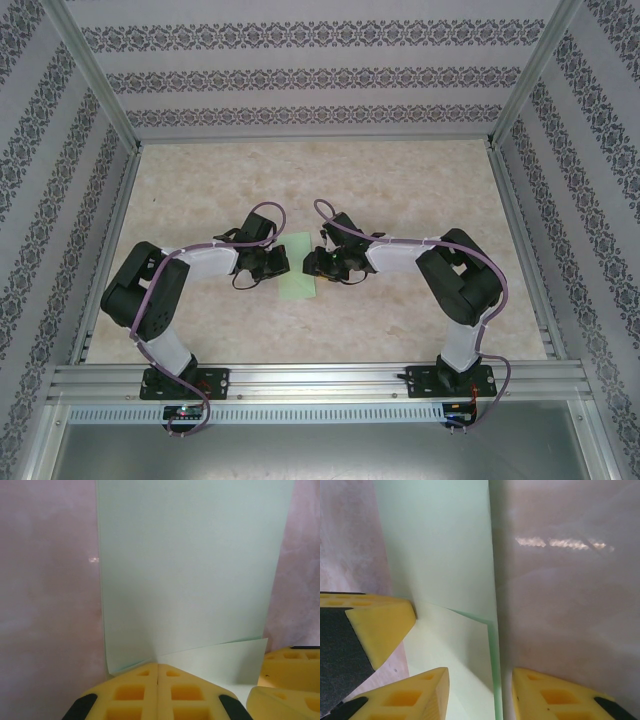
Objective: Fold a paper plane with a square sheet of paper (pick it up from the middle)
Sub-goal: Turn over the paper at the center of the table.
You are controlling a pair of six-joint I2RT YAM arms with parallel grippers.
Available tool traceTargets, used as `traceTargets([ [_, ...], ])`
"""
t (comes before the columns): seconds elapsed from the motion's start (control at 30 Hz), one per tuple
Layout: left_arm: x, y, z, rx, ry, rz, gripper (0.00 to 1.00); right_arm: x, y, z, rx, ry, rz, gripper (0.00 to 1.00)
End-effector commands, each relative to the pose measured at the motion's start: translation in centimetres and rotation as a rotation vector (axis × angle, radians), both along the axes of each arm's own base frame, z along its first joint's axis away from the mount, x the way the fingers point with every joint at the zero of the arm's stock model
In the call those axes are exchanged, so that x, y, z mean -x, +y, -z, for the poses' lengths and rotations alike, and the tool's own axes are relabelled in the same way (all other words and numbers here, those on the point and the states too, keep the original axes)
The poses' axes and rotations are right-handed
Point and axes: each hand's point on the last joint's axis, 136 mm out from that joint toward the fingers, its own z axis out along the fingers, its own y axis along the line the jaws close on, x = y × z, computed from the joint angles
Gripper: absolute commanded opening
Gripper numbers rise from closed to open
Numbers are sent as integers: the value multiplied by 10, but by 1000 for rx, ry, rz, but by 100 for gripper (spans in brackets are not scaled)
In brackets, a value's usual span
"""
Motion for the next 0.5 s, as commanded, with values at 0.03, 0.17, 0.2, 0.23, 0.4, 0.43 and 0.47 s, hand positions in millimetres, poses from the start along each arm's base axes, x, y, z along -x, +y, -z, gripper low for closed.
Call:
traceTargets([
  [0.03,-2,2,-5,-20,-32,17,6,-2,14,-3,-69,-12,-12,37],
  [0.17,-2,2,-8,-22,-36,19,6,-3,16,-6,-80,-16,-8,37],
  [0.2,-2,2,-8,-22,-35,19,7,-3,15,-7,-82,-17,-6,37],
  [0.23,-1,2,-7,-22,-33,19,6,-3,15,-6,-81,-17,-7,37],
  [0.4,0,3,-6,-21,-28,14,6,-4,13,-8,-98,-25,0,36],
  [0.43,0,2,-6,-20,-27,13,6,-4,13,-9,-110,-28,-1,36],
  [0.47,0,2,-7,-18,-26,12,6,-4,13,-9,-121,-28,1,36],
])
